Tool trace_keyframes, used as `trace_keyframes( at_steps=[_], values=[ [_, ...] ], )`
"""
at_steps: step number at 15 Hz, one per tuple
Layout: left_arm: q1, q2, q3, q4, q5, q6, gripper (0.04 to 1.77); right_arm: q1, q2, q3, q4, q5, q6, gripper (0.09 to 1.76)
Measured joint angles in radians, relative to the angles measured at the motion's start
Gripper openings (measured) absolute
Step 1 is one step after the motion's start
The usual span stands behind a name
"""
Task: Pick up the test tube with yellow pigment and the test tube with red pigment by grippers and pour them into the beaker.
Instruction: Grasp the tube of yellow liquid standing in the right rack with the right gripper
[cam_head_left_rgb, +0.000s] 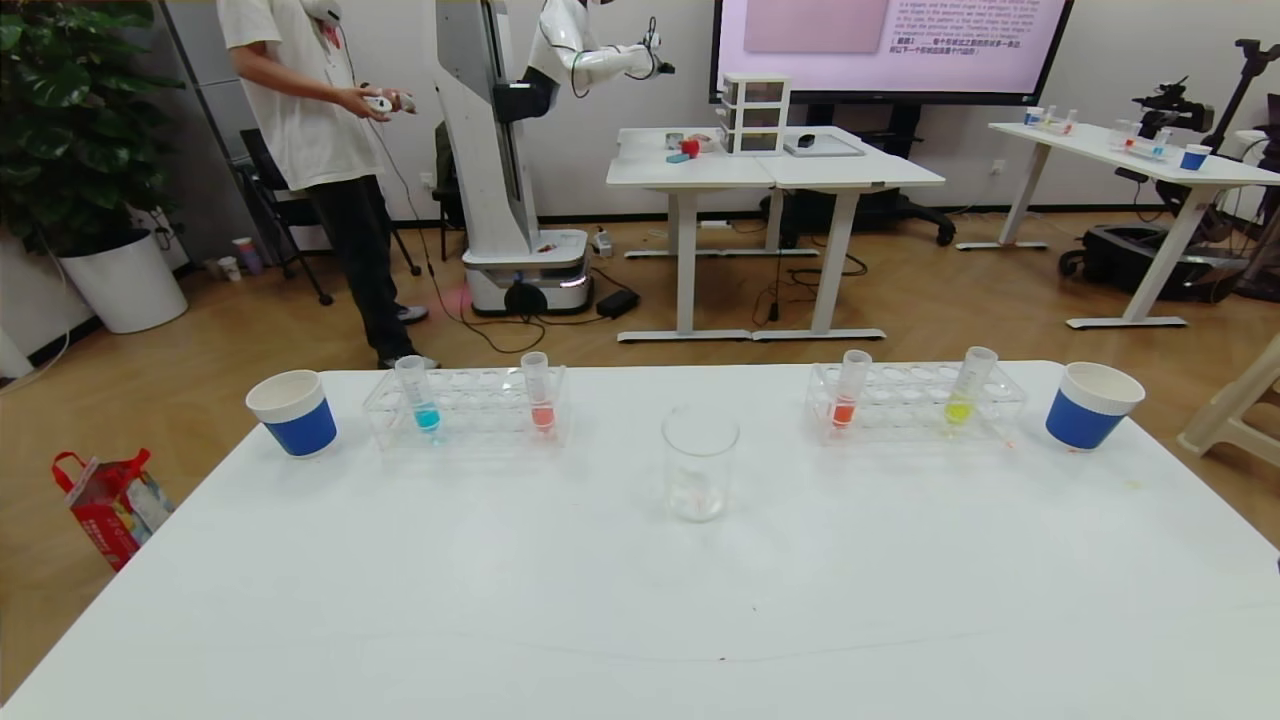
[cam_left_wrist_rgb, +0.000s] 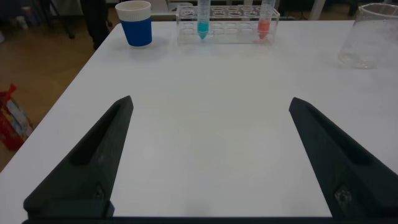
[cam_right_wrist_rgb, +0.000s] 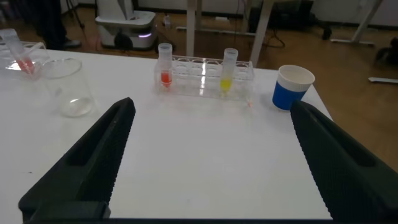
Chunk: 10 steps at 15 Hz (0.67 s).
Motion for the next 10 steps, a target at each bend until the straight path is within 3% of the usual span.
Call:
trace_keyframes(
  at_steps=[10],
  values=[
    [0.000, 0.000, 0.000, 0.000, 0.000, 0.000, 1.75, -0.056, 0.674, -0.058, -0.551, 0.030, 0.030, 1.74]
  ],
)
